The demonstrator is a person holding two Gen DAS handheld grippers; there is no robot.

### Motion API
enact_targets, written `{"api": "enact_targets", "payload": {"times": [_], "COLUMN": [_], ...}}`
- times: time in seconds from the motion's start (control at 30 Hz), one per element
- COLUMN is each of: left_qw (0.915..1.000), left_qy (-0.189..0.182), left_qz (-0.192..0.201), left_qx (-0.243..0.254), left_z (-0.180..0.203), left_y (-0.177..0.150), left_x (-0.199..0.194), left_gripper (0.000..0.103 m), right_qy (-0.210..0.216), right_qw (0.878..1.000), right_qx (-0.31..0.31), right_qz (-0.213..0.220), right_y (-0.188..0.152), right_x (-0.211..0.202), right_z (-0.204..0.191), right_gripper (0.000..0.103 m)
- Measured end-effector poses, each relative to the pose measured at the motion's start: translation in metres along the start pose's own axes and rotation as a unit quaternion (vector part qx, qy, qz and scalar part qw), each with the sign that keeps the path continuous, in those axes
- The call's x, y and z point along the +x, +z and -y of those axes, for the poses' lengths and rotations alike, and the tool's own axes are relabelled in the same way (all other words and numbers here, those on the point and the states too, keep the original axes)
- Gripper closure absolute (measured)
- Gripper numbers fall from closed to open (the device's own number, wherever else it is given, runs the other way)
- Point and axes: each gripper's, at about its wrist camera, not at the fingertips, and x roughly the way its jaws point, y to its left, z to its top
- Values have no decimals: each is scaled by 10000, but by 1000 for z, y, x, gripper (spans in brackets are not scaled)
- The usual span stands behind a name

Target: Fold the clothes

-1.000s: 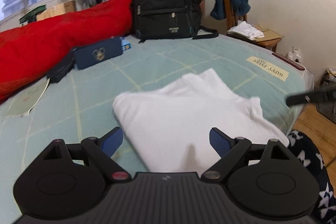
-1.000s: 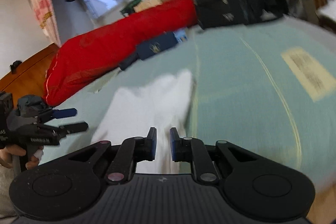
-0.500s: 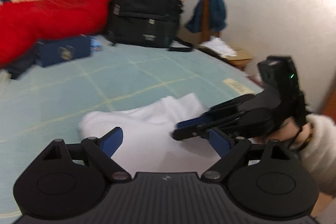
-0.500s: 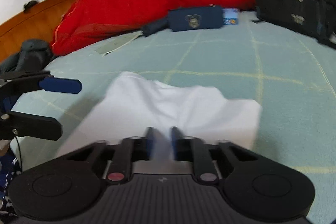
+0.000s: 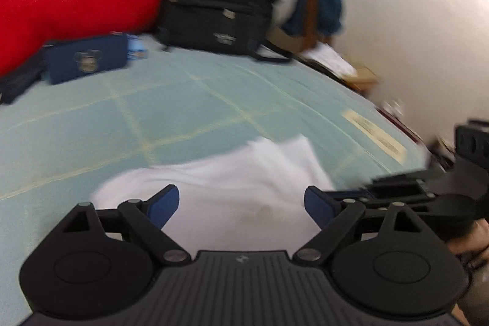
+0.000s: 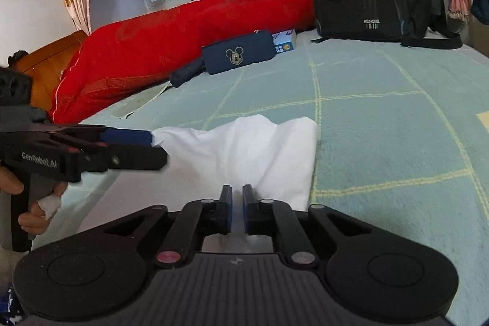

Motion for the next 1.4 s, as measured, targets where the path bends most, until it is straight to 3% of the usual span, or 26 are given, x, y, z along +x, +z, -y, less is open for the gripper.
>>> {"api": "enact_targets", "payload": {"times": [0.07, 0.13, 0.2, 0.3, 0.4, 0.5, 0.6, 0.67, 0.77, 0.9, 0.97, 1.03, 1.13, 1.3, 1.4], "left_qw": [9992, 9990, 9990, 9991, 9987, 9992, 9994, 9981, 9981, 9978, 9968, 9940, 9944, 9896, 9844], "left_qy": [202, 375, 379, 386, 446, 331, -28, 126, 299, 178, 91, 243, 364, 1214, 1614], "left_qz": [-336, -259, -185, 105, 240, 211, -6, -154, -43, 228, 12, -246, -102, 33, 33], "left_qx": [5, -1, -164, -118, 47, 46, -346, -580, -528, -590, -791, -1039, -985, -775, -705], "left_z": [0, -3, -9, 1, 16, 32, 36, 34, 41, 46, 43, 42, 47, 53, 53], "left_y": [1, 8, 18, 25, 13, -12, -43, -64, -66, -64, -70, -79, -82, -81, -88], "left_x": [24, 35, 38, 16, -16, -37, -40, -38, -57, -75, -66, -58, -70, -89, -98], "left_gripper": [14, 15, 15, 15, 13, 11, 11, 11, 11, 8, 8, 8, 8, 8, 7], "right_qy": [-39, -71, -166, -263, -216, -263, -192, -413, -510, -373, -238, -135, -99, -284, -317], "right_qw": [10000, 10000, 9998, 9996, 9996, 9991, 9992, 9988, 9983, 9986, 9987, 9990, 9994, 9990, 9993], "right_qx": [11, 25, -2, -37, 52, 129, 184, 50, -29, -83, -136, -175, -196, -336, -162], "right_qz": [36, 61, 58, 76, 182, 291, 294, 256, 277, 373, 435, 397, 252, -108, -70], "right_y": [-2, -5, -8, -13, -13, -9, -3, -1, -5, -17, -20, -22, -24, -34, -39], "right_x": [-7, -12, -16, -22, -32, -37, -33, -31, -39, -57, -63, -64, -56, -30, -34], "right_z": [-1, -3, -6, -10, -7, -2, 1, -6, -16, -30, -37, -42, -44, -40, -42], "right_gripper": [84, 65, 58, 57, 57, 57, 57, 57, 56, 47, 44, 41, 40, 35, 35]}}
